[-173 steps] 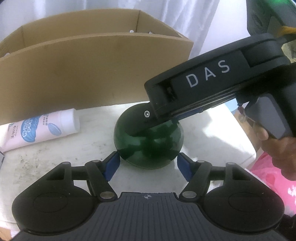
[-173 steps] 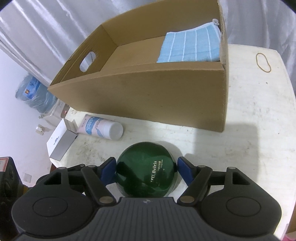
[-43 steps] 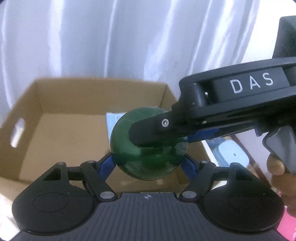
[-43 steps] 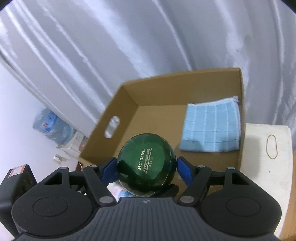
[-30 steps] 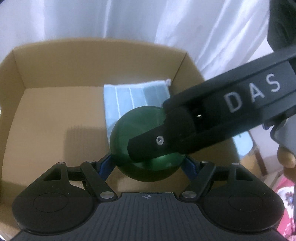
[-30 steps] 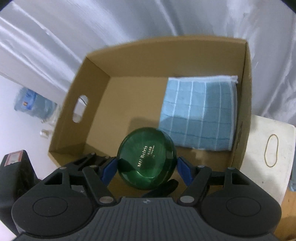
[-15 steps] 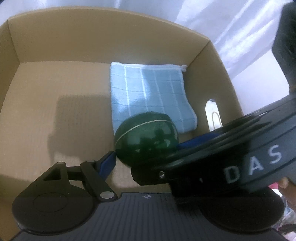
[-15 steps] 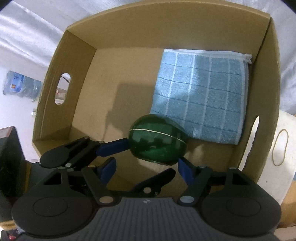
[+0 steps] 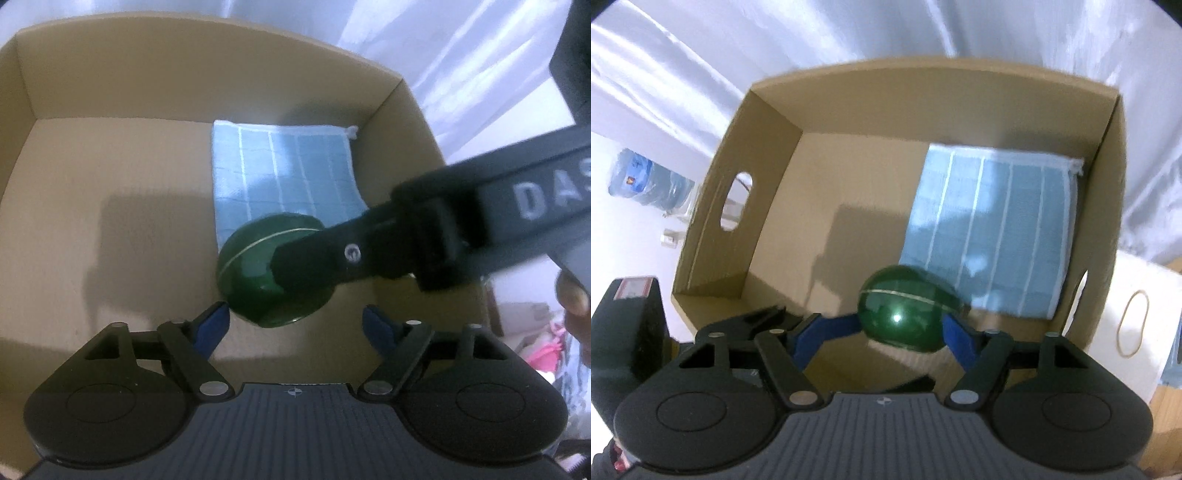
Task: Organize objects
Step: 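Lower the jar into the box beside the towel and open the right gripper, then withdraw the right gripper up out of the box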
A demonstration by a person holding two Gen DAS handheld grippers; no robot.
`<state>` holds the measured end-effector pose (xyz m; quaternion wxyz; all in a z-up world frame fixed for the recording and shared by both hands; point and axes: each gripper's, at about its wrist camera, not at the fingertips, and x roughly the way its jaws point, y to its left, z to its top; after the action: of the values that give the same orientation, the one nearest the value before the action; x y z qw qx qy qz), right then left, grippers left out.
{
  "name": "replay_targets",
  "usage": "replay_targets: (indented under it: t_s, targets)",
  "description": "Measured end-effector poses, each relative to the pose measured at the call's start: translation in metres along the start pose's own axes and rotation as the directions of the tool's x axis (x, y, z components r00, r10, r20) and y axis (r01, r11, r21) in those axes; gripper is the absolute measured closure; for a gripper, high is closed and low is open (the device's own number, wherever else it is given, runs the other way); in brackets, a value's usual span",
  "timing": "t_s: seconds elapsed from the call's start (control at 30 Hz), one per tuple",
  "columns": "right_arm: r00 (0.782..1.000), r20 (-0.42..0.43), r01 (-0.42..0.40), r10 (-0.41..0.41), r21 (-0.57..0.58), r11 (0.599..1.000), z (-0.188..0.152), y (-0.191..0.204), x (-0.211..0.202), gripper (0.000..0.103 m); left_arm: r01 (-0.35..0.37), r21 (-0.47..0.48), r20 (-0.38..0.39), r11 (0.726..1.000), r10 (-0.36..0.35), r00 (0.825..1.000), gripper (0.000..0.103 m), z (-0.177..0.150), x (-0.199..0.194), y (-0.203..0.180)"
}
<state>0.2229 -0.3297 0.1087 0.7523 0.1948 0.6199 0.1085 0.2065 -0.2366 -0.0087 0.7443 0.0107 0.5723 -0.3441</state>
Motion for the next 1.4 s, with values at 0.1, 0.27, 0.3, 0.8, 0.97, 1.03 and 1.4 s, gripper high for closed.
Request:
replay_targets:
  t_s: [0.1,0.27,0.3,0.8,0.97,1.03,1.4]
  targets:
    - [1.0,0.015,0.009,-0.009,-0.003,1.0,0.002,-0.001,0.0,0.038,0.008,-0.006,0.017,1.0,-0.008,1.0,0.02,-0.004,-0.007,0.001]
    - [0.999,0.052,0.014,-0.013,-0.012,1.0,0.001,-0.002,-0.004,0.04,0.016,-0.006,0.062,1.0,-0.016,0.998,0.012,-0.002,-0.024,0.009]
    - [0.998,0.064,0.014,-0.013,-0.012,1.0,0.001,-0.003,-0.005,0.041,0.015,-0.004,0.081,1.0,-0.015,0.997,0.01,-0.004,-0.03,0.01]
    - [0.991,0.133,-0.002,0.01,-0.059,0.998,0.007,0.011,0.008,0.055,-0.176,-0.05,0.295,0.983,0.183,0.938,0.001,-0.066,-0.119,0.01]
    - [0.987,0.158,0.048,-0.03,-0.112,0.993,0.013,0.024,0.024,0.057,-0.158,-0.096,0.363,0.983,0.183,0.914,0.001,-0.104,-0.143,0.011]
    - [0.989,0.14,0.066,-0.049,-0.116,0.991,0.016,0.024,0.031,0.057,-0.139,-0.124,0.381,0.982,0.177,0.908,0.001,-0.118,-0.148,0.015]
    - [0.987,0.08,0.156,-0.139,-0.265,0.951,0.001,0.043,0.043,0.039,-0.138,-0.215,0.421,0.967,0.219,0.88,0.001,-0.163,-0.163,0.049]
